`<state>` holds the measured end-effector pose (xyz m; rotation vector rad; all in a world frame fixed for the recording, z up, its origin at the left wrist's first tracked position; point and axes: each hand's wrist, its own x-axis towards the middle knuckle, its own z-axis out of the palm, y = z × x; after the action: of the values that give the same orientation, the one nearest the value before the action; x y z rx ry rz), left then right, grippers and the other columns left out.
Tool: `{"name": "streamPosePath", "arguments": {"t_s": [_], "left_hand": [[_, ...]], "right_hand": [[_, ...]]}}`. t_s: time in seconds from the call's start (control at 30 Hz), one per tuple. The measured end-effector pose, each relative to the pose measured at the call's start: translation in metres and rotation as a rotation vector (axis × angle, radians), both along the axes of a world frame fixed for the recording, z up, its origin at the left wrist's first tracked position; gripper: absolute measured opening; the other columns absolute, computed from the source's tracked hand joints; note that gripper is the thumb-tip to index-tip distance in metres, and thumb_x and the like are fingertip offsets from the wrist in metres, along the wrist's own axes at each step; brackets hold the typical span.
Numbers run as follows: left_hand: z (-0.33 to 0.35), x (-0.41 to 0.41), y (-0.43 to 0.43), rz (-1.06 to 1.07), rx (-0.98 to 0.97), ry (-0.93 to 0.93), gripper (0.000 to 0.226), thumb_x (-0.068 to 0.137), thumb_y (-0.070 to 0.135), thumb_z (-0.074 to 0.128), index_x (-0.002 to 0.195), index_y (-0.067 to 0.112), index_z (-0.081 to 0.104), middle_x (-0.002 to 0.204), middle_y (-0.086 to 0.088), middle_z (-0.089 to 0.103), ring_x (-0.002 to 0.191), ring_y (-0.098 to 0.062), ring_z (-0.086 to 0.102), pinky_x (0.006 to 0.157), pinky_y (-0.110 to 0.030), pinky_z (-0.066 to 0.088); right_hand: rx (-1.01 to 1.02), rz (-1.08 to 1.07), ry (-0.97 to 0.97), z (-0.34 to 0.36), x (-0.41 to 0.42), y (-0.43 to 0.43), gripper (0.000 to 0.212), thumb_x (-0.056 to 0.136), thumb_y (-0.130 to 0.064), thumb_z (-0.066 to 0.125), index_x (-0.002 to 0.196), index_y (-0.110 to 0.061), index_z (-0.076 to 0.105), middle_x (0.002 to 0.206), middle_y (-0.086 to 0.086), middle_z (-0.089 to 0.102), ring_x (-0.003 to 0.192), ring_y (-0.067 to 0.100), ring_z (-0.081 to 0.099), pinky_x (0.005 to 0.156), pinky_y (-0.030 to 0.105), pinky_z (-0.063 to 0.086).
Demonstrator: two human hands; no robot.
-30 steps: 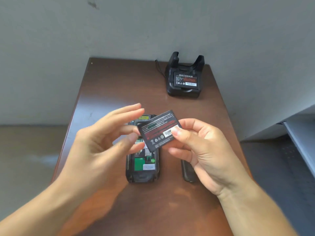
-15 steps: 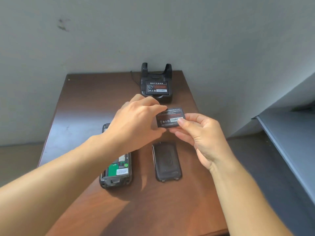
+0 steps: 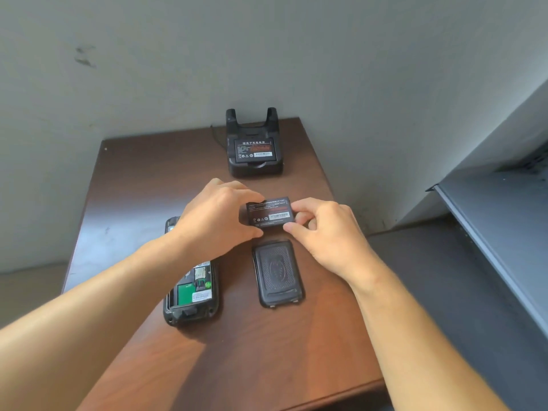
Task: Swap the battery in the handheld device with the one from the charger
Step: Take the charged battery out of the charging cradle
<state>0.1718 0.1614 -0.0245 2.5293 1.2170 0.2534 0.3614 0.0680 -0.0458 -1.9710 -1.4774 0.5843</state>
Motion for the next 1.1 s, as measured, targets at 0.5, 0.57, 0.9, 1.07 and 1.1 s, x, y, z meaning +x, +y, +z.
{"name": "streamPosePath", "arguments": {"t_s": [0.5,0.57,0.9,1.07,1.1], "left_hand": [[0.004,0.007,0.007,-0.001,-0.108,0.15,0.058,0.076,0.046,0.078,0.128,0.034,0.055,0.121,0.002,0.051,0.111,-0.022,0.041,0.091,-0.045,0.049],[0.005,0.006,0.007,-0.009,-0.127,0.144,0.063,0.073,0.047,0.08,0.13,0.034,0.055,0.124,0.002,0.051,0.113,-0.023,0.04,0.094,-0.043,0.047],[0.029,0.001,0.082,0.174,0.056,-0.152,0.072,0.07,0.041,0.083,0.135,0.025,0.058,0.127,-0.005,0.061,0.115,-0.029,0.057,0.1,-0.043,0.047],[0.007,0.004,0.085,0.166,0.052,-0.158,0.073,0.07,0.047,0.082,0.134,0.02,0.059,0.13,-0.006,0.059,0.119,-0.032,0.056,0.099,-0.044,0.047],[0.004,0.003,0.087,0.167,0.059,-0.157,0.071,0.071,0.047,0.081,0.134,0.02,0.06,0.13,-0.006,0.058,0.119,-0.032,0.055,0.098,-0.044,0.047]], "right_hand": [[-0.008,-0.003,-0.114,0.0,-0.005,0.005,0.027,0.084,-0.033,0.08,0.109,-0.028,0.075,0.088,-0.01,0.064,0.067,-0.001,0.051,0.066,0.017,0.039],[-0.029,-0.004,-0.101,0.004,-0.003,0.006,0.027,0.084,-0.033,0.079,0.11,-0.029,0.075,0.091,-0.01,0.066,0.07,0.0,0.053,0.07,0.018,0.04],[0.134,0.124,-0.247,0.047,-0.003,0.085,0.034,0.088,-0.03,0.075,0.121,-0.02,0.072,0.114,0.0,0.07,0.092,0.02,0.065,0.093,0.037,0.054],[0.002,0.27,-0.58,0.06,-0.017,0.136,0.055,0.089,-0.039,0.071,0.14,-0.024,0.058,0.14,0.001,0.058,0.13,0.028,0.049,0.099,0.044,0.05],[-0.034,0.297,-0.637,0.062,-0.018,0.142,0.052,0.09,-0.038,0.071,0.138,-0.023,0.059,0.139,0.001,0.058,0.13,0.029,0.048,0.095,0.044,0.05]]}}
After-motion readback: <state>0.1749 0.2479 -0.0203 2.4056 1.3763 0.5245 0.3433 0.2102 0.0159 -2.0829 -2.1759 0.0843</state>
